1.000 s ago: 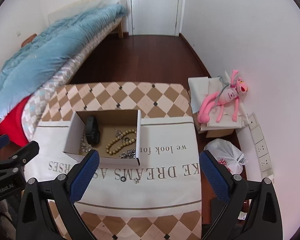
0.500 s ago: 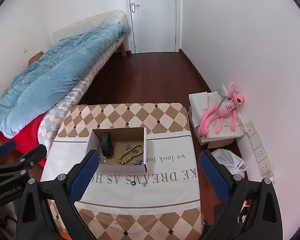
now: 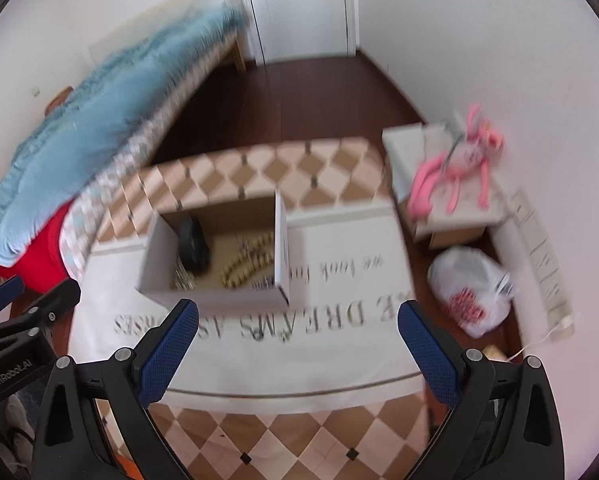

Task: Organize jewelry
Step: 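Grasp the small silver ring on the cloth with the left tool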

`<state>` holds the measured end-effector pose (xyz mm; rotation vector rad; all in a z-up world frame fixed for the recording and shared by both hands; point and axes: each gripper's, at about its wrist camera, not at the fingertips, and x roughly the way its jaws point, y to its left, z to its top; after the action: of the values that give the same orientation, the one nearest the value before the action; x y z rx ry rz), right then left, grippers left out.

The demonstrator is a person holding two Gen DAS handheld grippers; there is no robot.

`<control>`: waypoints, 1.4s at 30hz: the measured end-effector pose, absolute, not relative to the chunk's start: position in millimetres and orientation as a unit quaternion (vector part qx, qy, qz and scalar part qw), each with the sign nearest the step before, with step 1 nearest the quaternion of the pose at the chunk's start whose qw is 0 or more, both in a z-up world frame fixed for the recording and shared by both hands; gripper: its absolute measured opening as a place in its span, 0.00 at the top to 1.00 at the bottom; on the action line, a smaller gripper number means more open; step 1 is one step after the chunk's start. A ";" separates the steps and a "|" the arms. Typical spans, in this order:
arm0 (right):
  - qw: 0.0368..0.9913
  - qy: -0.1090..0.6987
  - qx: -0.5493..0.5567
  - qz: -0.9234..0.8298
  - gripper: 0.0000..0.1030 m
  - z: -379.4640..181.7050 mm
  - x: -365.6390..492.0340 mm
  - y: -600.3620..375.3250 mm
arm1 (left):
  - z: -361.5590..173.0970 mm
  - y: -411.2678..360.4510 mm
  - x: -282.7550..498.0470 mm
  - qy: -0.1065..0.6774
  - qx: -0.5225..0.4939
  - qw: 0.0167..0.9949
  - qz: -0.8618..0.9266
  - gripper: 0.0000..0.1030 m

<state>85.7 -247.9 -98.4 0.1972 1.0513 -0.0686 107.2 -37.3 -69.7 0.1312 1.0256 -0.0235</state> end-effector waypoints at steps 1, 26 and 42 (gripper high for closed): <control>0.854 0.511 0.094 -0.031 0.05 -113.4 88.1 -247.2 | -78.0 -38.0 108.5 0.495 0.067 0.866 -0.008 0.00; 0.836 0.542 0.090 -0.004 0.94 -219.8 95.2 -238.2 | -192.8 -55.4 112.7 0.583 0.100 0.806 -0.005 0.01; 0.818 0.544 0.180 -0.051 0.94 -225.8 65.8 -300.1 | -209.1 -147.5 115.5 0.580 0.096 0.802 -0.111 0.44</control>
<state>65.8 -300.1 -225.8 0.3833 1.1587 -0.1084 115.5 -147.5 -209.1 0.2055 1.2423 -0.2375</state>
